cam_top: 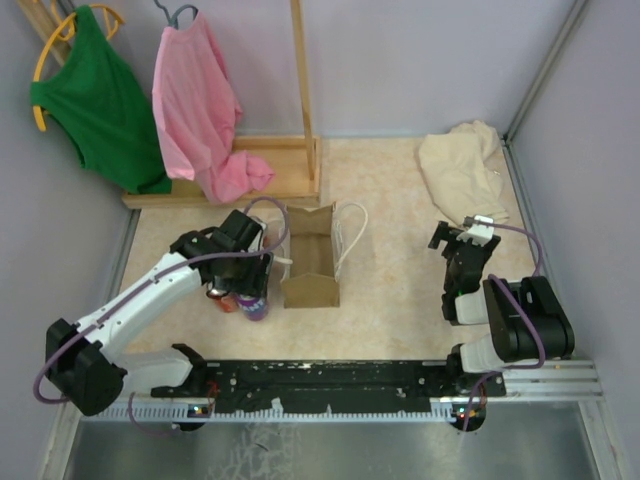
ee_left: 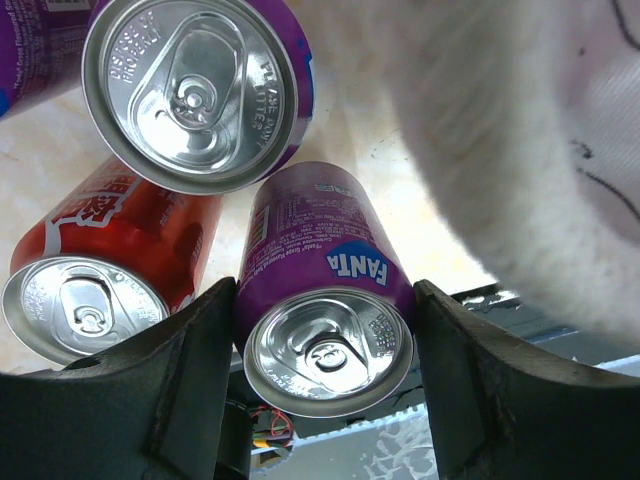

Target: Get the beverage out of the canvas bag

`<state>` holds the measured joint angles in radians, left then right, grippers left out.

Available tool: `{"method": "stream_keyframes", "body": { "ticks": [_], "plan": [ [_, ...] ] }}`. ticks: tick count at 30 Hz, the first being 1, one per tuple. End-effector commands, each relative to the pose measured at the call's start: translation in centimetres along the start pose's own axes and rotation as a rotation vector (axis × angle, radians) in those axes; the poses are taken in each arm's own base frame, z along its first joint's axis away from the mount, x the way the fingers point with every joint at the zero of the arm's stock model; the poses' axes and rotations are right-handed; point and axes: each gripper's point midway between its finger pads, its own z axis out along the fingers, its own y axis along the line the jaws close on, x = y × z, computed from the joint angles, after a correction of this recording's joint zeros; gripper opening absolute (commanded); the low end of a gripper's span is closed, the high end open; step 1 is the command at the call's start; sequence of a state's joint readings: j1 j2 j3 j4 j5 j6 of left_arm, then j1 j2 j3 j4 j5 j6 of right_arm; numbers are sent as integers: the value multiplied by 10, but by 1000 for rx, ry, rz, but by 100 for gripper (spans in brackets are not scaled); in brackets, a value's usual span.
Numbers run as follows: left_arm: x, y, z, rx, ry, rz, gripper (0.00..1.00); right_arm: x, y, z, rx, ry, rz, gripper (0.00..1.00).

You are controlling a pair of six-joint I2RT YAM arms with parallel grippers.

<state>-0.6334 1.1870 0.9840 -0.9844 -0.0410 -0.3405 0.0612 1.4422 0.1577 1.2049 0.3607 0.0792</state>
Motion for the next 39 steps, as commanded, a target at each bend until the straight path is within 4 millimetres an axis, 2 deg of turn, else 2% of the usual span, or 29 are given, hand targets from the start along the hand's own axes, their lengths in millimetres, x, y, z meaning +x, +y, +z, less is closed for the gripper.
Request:
{"method": "stream_keyframes", "body": {
  "ticks": [1,9,21,27,31,32,34,36,38,39],
  "plan": [
    [-17,-8,0,27,-65,1,6,-12,0,3,3,-43,5,99],
    [-13,-7,2,21,-51,-18,17,-12,0,3,3,-43,6,99],
    [7,-8,15,29,-13,-108,17,-12,0,3,3,-42,6,99],
    [6,-8,15,28,-34,-128,27,-12,0,3,3,-44,5,99],
    [3,-10,14,39,-45,-127,42,-12,0,3,3,-43,5,99],
    [2,-10,13,40,-50,-125,54,-12,0,3,2,-43,6,99],
    [0,-10,12,40,-57,-123,62,-12,0,3,3,-43,6,99],
    [0,-10,11,40,-58,-126,76,-12,0,3,4,-43,6,99],
    [-2,-12,9,49,-63,-130,96,-12,0,3,3,-43,5,99],
    [-3,-13,8,54,-67,-133,99,-12,0,3,3,-43,6,99]
  ]
}}
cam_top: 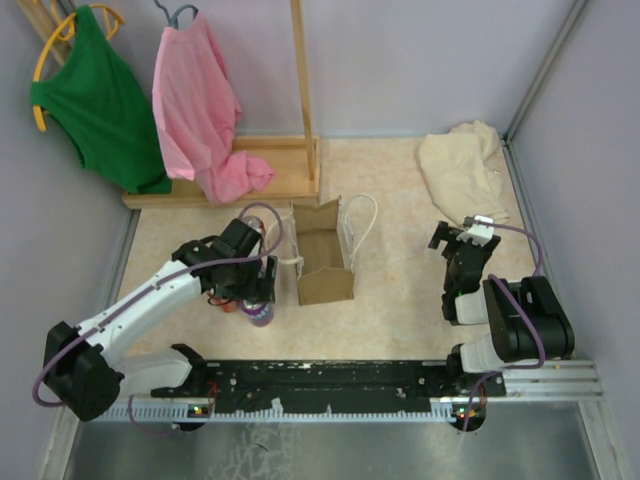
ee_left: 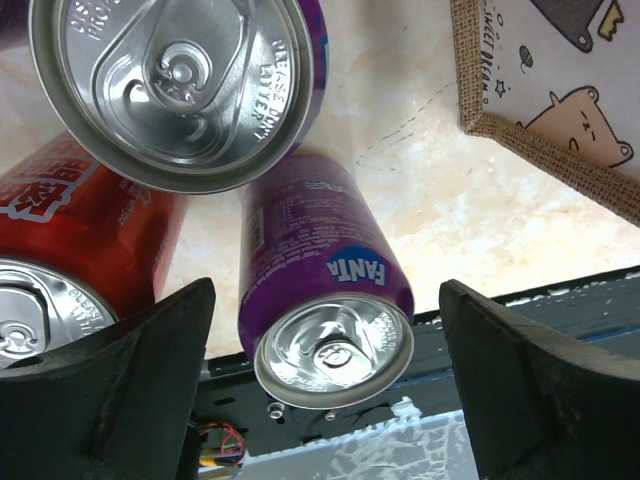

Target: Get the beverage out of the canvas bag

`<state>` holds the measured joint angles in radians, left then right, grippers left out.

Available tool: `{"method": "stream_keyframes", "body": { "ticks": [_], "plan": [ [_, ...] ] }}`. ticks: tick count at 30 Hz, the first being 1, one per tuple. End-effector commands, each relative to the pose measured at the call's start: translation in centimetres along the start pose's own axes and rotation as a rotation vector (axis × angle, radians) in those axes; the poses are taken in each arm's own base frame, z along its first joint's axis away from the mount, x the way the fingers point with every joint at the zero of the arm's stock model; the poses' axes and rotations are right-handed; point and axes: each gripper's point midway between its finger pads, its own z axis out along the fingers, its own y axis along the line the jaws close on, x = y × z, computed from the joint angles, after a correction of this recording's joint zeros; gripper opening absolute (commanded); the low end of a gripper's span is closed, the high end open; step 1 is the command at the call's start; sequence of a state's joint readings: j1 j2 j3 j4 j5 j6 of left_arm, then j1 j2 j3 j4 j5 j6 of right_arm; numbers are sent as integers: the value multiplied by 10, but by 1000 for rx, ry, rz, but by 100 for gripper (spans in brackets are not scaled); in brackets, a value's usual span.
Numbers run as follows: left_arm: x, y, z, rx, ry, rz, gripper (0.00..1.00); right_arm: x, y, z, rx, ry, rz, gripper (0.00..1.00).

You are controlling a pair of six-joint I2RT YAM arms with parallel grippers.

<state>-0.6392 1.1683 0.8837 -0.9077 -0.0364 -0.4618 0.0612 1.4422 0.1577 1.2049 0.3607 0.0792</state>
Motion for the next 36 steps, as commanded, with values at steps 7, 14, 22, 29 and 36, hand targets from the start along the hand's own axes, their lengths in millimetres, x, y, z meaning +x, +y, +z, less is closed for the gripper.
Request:
{"method": "stream_keyframes", "body": {
  "ticks": [7,14,22,29,36],
  "plan": [
    [-34,-22,-30,89,-133,-16,100,-12,0,3,3,-43,5,99],
    [-78,-39,-85,142,-289,24,100,-12,0,3,3,-43,6,99],
    [-124,-11,-129,-11,-521,10,100,-12,0,3,3,-43,5,99],
    [-150,67,-143,-280,-659,-197,100,-12,0,3,3,-43,6,99],
    [-174,138,-166,-426,-820,-328,100,-12,0,3,3,-43,6,99]
  ]
}}
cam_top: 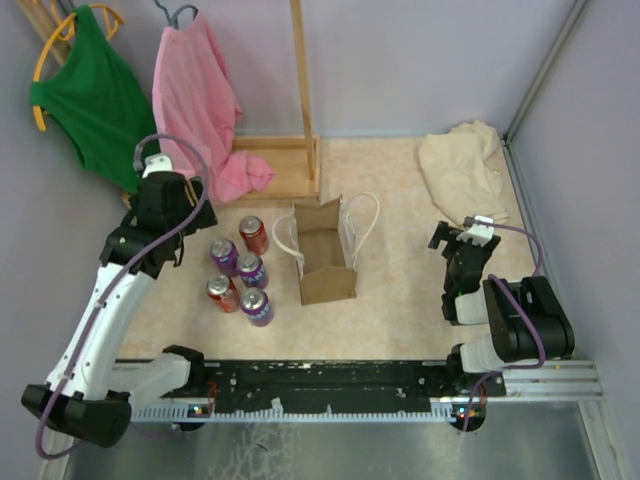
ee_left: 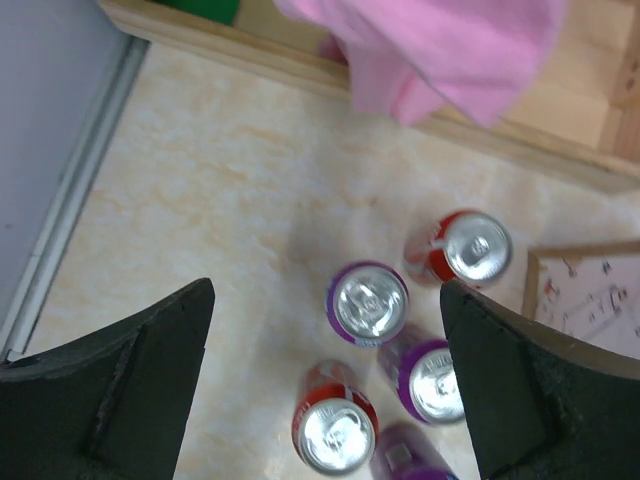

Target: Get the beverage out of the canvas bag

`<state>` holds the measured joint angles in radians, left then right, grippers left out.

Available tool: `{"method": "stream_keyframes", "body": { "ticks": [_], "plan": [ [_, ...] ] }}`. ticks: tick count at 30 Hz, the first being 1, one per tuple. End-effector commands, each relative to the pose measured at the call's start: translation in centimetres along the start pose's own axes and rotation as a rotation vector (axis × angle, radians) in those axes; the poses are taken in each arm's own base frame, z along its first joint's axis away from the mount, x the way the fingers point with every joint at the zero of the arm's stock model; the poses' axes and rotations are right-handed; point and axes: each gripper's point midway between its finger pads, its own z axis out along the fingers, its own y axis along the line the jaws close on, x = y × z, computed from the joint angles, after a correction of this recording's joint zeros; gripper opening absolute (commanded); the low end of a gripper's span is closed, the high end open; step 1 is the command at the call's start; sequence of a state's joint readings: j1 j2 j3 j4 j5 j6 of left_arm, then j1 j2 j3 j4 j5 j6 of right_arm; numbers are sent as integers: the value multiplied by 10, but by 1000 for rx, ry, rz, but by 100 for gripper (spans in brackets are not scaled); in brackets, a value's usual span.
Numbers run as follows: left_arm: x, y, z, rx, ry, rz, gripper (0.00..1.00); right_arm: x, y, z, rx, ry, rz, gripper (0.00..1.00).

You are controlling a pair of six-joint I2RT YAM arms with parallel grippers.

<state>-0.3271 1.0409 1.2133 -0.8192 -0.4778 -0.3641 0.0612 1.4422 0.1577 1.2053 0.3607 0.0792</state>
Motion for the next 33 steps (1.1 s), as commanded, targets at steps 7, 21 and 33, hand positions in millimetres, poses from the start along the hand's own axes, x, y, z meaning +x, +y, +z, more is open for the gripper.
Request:
{"method": "stream_keyframes", "body": {
  "ticks": [7,21,33],
  "plan": [
    [-16,73,57,-125,-70,-144,100,-12,0,3,2,-44,6,99],
    [47,106,66,-286,1,-305,100,-12,0,3,3,-44,7,99],
    [27,107,45,-224,-160,-283,100,-12,0,3,3,-44,6,99]
  ]
}}
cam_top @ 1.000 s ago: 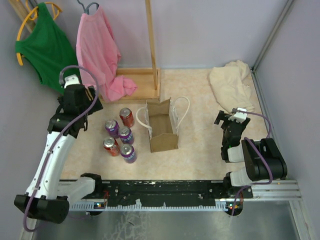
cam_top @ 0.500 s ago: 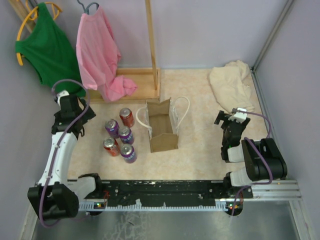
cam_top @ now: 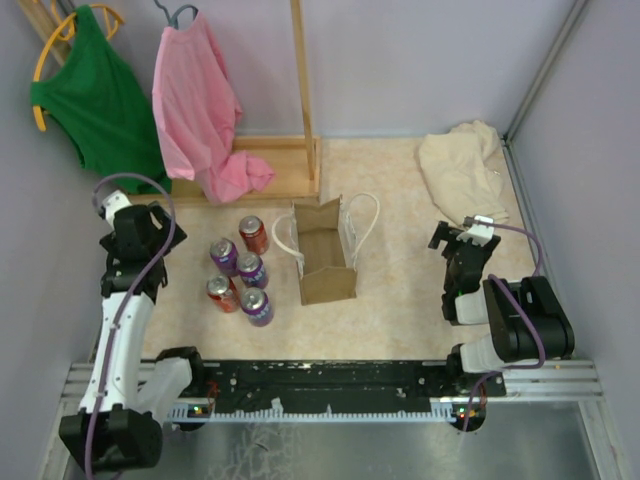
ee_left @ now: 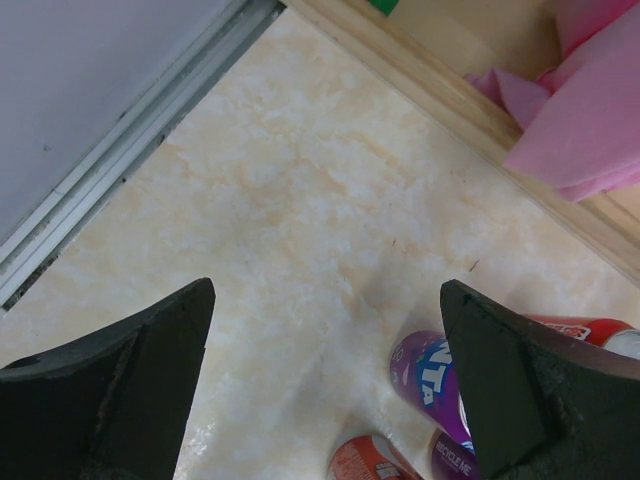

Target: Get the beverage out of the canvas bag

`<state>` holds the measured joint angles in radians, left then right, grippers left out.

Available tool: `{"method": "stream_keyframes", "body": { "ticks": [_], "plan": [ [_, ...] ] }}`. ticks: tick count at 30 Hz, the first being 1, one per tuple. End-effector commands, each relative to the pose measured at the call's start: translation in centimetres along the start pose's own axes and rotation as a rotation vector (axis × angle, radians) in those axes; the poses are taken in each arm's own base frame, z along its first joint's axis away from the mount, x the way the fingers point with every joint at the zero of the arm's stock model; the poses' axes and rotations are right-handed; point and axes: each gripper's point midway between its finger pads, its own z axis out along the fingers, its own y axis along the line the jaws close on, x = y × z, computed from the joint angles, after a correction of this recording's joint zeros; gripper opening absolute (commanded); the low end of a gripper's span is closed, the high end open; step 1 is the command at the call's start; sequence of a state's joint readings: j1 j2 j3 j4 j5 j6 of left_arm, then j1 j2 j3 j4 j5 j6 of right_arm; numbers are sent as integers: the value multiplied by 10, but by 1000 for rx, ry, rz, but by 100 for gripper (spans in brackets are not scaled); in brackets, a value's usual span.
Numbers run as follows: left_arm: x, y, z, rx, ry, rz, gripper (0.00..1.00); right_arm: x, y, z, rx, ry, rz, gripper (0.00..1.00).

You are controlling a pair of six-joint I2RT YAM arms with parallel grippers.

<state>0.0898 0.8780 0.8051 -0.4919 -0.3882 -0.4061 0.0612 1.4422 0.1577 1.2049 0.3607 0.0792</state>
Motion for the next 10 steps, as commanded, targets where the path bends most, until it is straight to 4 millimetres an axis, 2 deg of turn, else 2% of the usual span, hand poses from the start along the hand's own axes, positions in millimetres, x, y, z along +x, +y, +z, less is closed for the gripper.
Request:
{"method": "stream_keyframes", "body": {
  "ticks": [1,10],
  "plan": [
    [-20,-4,-6,33,-79,-1,100,-12,0,3,3,-44,6,99],
    [-13,-5,-10,55,-67,0,100,-12,0,3,3,-45,6,99]
  ]
}}
